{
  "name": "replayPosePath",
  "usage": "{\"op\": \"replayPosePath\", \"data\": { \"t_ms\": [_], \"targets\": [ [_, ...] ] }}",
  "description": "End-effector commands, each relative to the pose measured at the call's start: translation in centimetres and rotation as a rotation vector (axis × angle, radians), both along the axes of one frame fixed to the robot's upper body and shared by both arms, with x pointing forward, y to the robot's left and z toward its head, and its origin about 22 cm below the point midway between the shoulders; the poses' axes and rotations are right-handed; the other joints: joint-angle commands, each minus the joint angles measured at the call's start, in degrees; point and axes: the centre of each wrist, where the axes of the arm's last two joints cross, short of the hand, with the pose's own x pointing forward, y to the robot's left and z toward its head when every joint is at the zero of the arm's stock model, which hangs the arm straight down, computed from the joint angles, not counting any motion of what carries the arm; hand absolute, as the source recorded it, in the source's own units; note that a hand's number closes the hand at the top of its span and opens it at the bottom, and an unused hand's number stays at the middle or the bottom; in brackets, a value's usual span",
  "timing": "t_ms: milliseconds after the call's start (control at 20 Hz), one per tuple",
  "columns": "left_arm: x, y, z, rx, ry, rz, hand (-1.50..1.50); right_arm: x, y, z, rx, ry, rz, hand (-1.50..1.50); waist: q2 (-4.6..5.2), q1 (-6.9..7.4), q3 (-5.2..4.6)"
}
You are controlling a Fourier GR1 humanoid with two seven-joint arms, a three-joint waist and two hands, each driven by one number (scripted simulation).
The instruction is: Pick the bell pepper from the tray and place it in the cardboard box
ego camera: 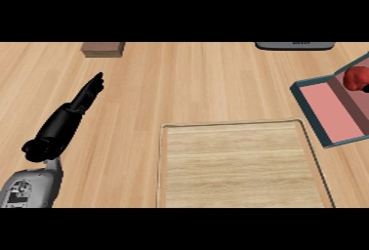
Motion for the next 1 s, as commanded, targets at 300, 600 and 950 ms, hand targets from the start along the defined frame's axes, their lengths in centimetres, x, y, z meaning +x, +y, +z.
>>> {"op": "replayPosePath", "data": {
  "t_ms": [300,600,950],
  "targets": [
    [-0.1,0.0,-1.1,-0.005,0.010,0.016,0.00,-1.4,-1.8,2.6,0.220,-0.567,0.113,-1.50,0.05,-0.39,0.14],
    [-0.6,0.6,-0.8,-0.015,0.009,0.016,0.00,-3.2,-4.5,2.5,0.590,-0.986,-0.156,-1.50,-0.26,-0.75,0.15],
    [0.8,-0.7,-0.4,0.018,-0.010,0.003,0.00,-7.1,-8.6,-0.7,0.584,-1.116,-0.274,-1.50,0.04,-0.47,0.01]
  ]
}}
